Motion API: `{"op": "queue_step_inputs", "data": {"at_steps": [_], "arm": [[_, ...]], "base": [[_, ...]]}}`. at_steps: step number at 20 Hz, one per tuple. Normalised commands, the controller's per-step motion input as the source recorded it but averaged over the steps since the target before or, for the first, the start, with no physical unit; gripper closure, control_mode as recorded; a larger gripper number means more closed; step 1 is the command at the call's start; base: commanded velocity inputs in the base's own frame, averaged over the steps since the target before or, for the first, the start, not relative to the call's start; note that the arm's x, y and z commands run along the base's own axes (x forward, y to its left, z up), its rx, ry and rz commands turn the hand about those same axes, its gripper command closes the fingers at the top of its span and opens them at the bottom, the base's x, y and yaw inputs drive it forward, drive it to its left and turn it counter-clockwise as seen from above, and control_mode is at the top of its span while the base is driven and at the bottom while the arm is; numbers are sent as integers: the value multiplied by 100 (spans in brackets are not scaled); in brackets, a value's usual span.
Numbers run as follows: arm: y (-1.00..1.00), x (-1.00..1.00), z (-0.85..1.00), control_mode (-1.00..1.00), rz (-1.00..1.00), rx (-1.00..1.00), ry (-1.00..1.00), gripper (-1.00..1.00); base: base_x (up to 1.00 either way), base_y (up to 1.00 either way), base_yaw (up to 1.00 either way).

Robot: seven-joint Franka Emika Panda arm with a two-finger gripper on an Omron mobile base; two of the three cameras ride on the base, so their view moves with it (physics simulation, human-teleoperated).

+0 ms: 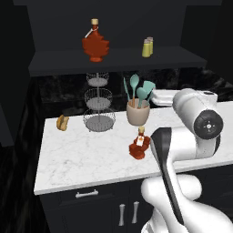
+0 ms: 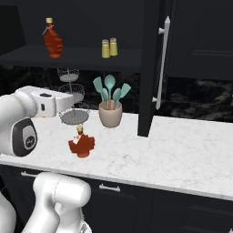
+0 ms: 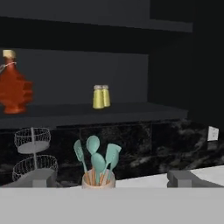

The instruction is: Put the shaker and condiment bottle from the counter next to their counterparts in the cabinet.

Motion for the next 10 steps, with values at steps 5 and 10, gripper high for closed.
{"op": "queue_step_inputs", "data": {"at_steps": [5,10], "arm": [[23,-16,-33,-100,-6,-2,2,-100],[26,-21,-73,-100,-19,3,-3,-100]], "base": [[0,0,0],[0,0,0]]}}
